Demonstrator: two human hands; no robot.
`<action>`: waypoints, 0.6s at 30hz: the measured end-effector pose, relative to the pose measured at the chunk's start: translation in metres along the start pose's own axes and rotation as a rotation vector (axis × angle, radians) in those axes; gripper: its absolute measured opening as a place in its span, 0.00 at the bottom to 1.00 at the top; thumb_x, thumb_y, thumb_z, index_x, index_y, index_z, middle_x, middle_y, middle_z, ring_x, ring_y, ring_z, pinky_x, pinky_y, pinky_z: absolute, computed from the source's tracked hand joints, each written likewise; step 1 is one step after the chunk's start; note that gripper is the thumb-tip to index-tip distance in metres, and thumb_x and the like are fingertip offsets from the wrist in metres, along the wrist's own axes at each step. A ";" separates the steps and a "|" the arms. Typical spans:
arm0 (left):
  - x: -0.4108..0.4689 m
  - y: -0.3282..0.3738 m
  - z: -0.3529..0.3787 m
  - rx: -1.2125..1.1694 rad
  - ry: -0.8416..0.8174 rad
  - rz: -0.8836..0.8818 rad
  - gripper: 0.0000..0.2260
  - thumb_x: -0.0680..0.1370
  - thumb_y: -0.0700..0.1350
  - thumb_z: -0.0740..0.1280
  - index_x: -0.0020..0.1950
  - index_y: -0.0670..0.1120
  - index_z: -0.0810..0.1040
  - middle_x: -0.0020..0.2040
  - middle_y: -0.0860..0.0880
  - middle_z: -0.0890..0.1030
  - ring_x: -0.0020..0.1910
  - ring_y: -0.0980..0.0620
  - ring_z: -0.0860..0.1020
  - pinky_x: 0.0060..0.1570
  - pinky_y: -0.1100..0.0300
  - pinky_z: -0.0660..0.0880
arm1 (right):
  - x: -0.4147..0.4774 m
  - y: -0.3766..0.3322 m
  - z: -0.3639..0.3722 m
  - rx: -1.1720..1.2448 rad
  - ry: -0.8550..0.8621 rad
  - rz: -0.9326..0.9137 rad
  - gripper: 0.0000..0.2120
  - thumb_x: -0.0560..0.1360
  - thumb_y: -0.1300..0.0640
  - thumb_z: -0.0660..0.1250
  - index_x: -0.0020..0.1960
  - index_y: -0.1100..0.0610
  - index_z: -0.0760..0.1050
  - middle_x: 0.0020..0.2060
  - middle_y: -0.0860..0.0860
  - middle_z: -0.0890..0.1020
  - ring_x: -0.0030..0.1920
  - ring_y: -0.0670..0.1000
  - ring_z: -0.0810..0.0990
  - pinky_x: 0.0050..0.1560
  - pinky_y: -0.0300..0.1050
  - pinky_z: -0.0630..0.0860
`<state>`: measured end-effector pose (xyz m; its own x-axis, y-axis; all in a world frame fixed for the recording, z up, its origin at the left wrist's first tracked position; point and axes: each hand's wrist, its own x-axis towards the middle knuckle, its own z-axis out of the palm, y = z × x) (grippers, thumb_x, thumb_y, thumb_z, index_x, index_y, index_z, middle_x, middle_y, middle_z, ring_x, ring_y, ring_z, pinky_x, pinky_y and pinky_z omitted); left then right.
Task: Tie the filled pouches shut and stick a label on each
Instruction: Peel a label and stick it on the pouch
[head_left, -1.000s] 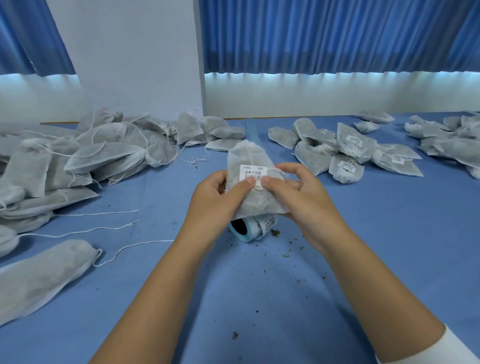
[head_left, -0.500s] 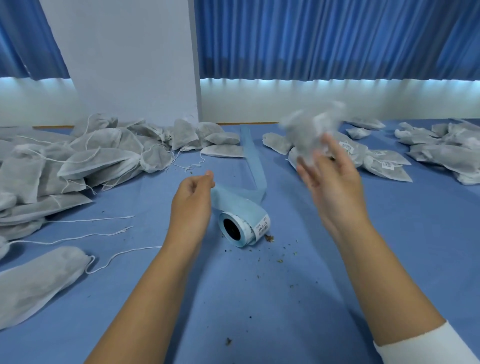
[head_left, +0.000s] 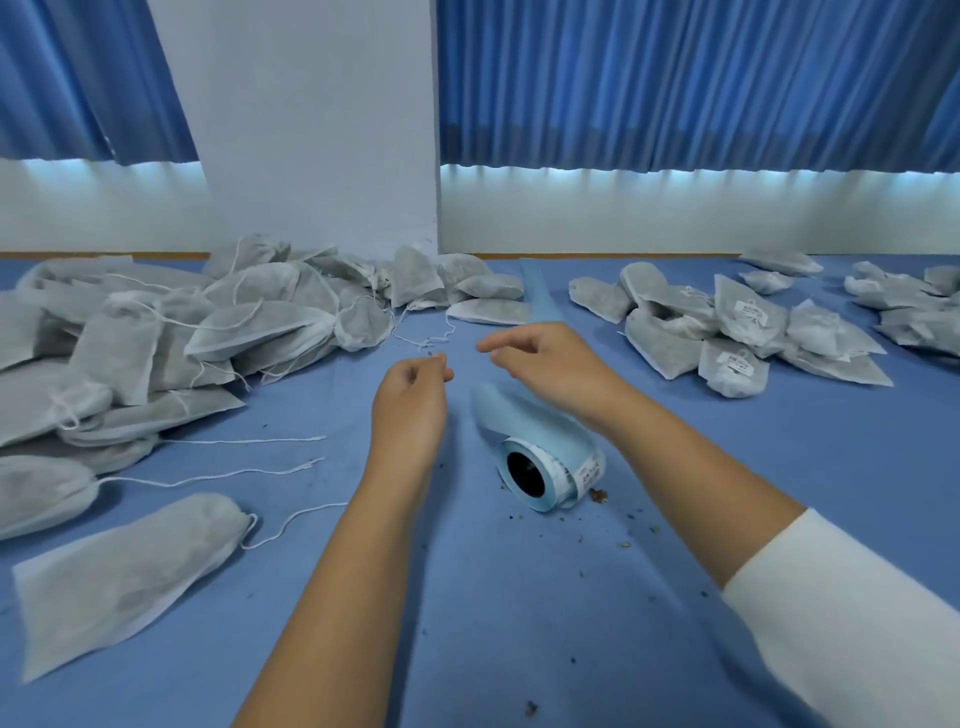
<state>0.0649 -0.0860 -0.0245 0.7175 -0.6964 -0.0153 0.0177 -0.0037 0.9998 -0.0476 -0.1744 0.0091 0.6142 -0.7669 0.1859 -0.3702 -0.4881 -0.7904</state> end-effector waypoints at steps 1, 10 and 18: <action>0.005 0.000 -0.005 -0.015 0.018 -0.018 0.05 0.82 0.49 0.62 0.48 0.51 0.76 0.55 0.52 0.82 0.49 0.55 0.77 0.42 0.62 0.70 | 0.014 -0.007 0.008 -0.069 -0.041 -0.016 0.12 0.79 0.60 0.62 0.58 0.56 0.82 0.58 0.48 0.82 0.57 0.46 0.79 0.58 0.39 0.72; 0.036 -0.004 -0.041 -0.185 0.167 -0.185 0.04 0.78 0.41 0.62 0.44 0.46 0.74 0.44 0.47 0.76 0.43 0.50 0.72 0.38 0.59 0.65 | 0.110 -0.041 0.097 -0.631 -0.488 -0.101 0.18 0.79 0.61 0.61 0.67 0.52 0.75 0.68 0.55 0.74 0.68 0.55 0.71 0.67 0.46 0.67; 0.043 0.001 -0.049 -0.255 0.226 -0.231 0.06 0.79 0.42 0.62 0.43 0.45 0.74 0.42 0.48 0.74 0.40 0.50 0.71 0.35 0.59 0.65 | 0.142 -0.043 0.134 -0.737 -0.543 -0.142 0.22 0.81 0.58 0.58 0.74 0.60 0.64 0.73 0.60 0.65 0.73 0.58 0.64 0.71 0.50 0.60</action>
<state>0.1301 -0.0804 -0.0252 0.8086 -0.5230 -0.2695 0.3482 0.0562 0.9357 0.1494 -0.2065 -0.0088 0.8611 -0.4703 -0.1933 -0.5020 -0.8468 -0.1757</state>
